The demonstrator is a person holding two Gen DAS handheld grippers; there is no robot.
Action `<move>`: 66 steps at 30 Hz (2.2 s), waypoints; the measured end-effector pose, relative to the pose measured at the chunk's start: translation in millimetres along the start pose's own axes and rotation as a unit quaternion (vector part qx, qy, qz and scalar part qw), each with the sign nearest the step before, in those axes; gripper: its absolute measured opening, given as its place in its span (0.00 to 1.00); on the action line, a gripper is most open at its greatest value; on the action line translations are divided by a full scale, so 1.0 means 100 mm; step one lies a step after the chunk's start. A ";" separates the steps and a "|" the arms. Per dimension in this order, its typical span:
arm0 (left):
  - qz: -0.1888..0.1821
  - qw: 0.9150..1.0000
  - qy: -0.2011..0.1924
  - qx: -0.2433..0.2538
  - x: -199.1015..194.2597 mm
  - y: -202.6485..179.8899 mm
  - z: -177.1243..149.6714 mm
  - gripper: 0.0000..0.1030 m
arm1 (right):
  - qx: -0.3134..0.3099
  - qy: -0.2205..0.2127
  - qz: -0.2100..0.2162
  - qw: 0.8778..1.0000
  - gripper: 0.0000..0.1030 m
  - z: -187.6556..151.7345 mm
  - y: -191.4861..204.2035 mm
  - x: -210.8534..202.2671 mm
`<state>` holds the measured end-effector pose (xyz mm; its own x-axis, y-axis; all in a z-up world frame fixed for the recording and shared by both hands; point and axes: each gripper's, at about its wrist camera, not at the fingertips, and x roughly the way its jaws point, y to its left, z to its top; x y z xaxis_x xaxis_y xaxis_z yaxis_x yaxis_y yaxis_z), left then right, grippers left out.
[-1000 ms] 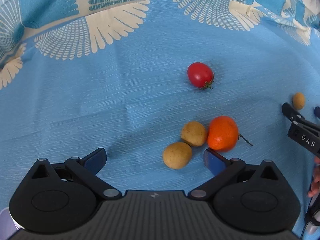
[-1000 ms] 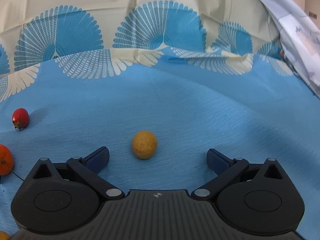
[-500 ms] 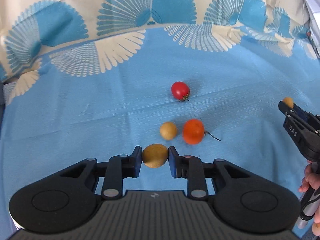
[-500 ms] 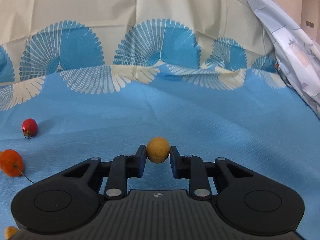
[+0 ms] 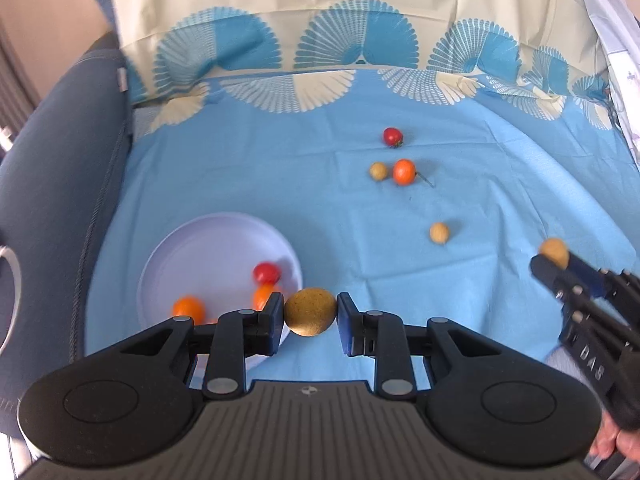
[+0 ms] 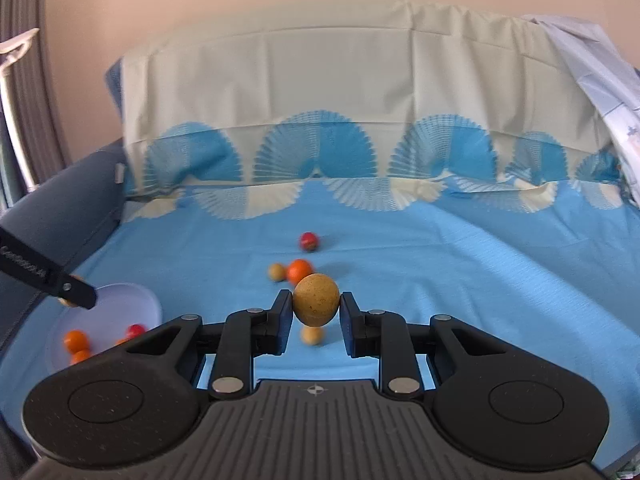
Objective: Organize fruits
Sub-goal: 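Carry both held yellow-brown fruits over the blue plate with both tools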
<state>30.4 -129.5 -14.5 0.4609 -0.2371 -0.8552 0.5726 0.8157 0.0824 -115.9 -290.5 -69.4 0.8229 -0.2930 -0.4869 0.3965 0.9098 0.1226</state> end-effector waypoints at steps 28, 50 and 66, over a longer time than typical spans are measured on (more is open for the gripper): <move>0.031 0.991 -0.087 -0.101 -1.43 0.87 -1.55 0.30 | -0.141 -0.031 0.146 0.979 0.26 -0.27 1.52 -1.75; 0.027 0.991 -0.082 -0.103 -1.32 0.92 -1.50 0.30 | -0.140 -0.015 0.142 0.980 0.26 -0.28 1.55 -1.64; 0.026 0.989 -0.077 -0.124 -1.21 1.13 -1.33 0.30 | -0.142 0.002 0.134 0.981 0.26 -0.21 1.65 -1.47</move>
<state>-50.9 61.8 29.7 0.5948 -0.2531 -0.7630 0.3692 0.9291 -0.0203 -179.8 -91.4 4.0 0.8798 -0.0320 -0.4742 0.0373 0.9993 0.0018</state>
